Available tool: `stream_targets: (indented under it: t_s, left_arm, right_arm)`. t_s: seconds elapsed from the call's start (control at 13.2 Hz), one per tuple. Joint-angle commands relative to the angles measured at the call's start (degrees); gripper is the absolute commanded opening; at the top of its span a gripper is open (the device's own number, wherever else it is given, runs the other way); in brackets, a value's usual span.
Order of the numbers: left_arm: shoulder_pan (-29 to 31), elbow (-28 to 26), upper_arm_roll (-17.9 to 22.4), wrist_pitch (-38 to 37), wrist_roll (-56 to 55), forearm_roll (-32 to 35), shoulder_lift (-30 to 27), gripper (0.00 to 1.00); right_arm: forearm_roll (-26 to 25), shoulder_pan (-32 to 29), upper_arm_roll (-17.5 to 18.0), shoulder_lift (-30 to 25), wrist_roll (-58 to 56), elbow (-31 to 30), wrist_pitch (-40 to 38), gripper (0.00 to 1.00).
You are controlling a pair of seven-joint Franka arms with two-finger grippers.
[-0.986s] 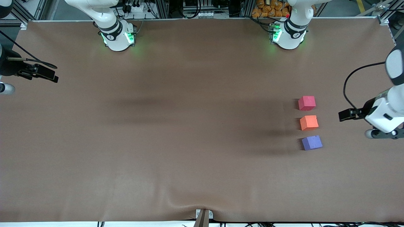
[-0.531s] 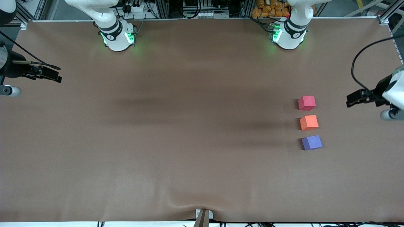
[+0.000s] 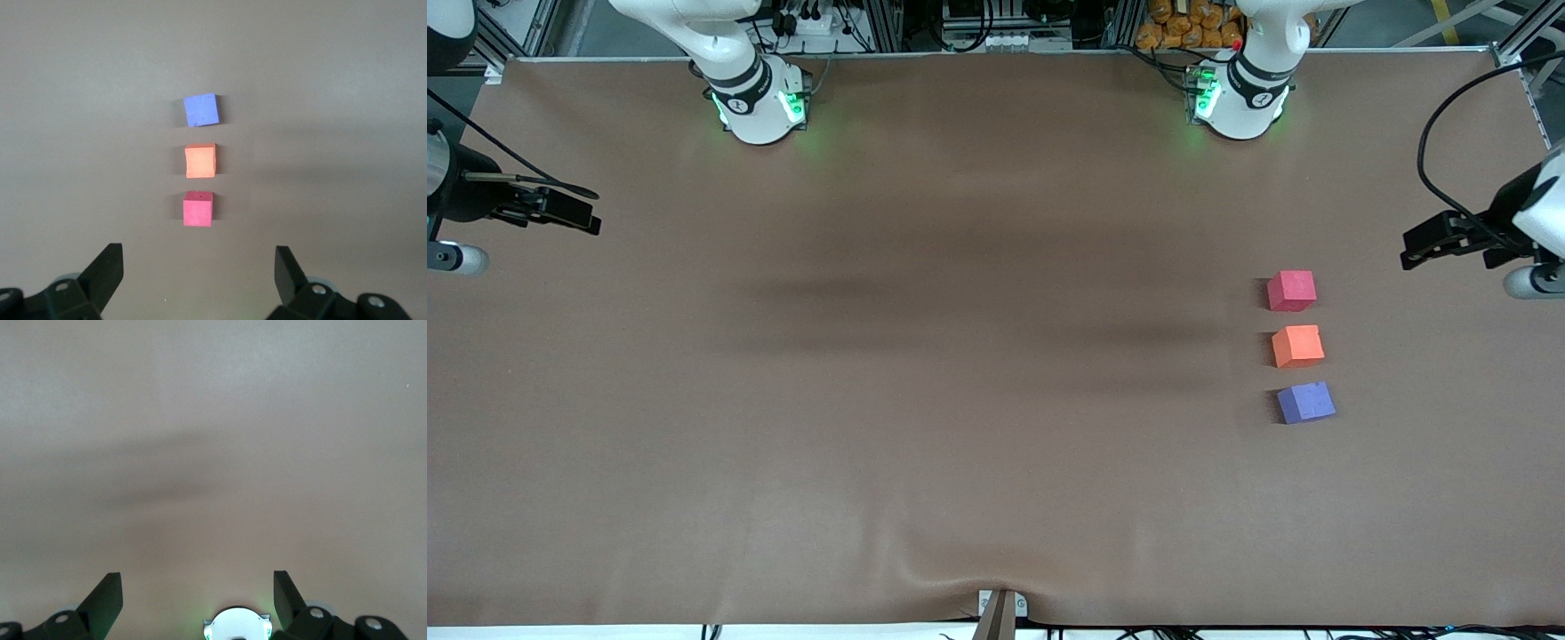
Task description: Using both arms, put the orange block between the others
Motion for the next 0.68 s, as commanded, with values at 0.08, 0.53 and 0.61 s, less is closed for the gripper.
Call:
stream_targets:
  t_s: [0.08,0.53,0.61]
  left_arm:
    - [-8.1,-6.9,8.1,1.1,0.4,-0.8,-5.4,1.00]
    - [-11.5,-15.7,9.8,4.6,0.3,-0.8,-11.9,1.00]
    - [-11.5,-15.3,10.2,4.5,0.5,-0.7,-11.8,1.00]
  right_arm:
    - [-0.8,3.5,0.2,-0.3,0.9,2.0,-0.5,1.00]
    - [-0.2,-2.2,-0.2,-0.1,0.3,2.2,-0.9,1.00]
    - [-0.2,-3.0,-0.3,-0.1,0.1,2.1,-1.1,1.00]
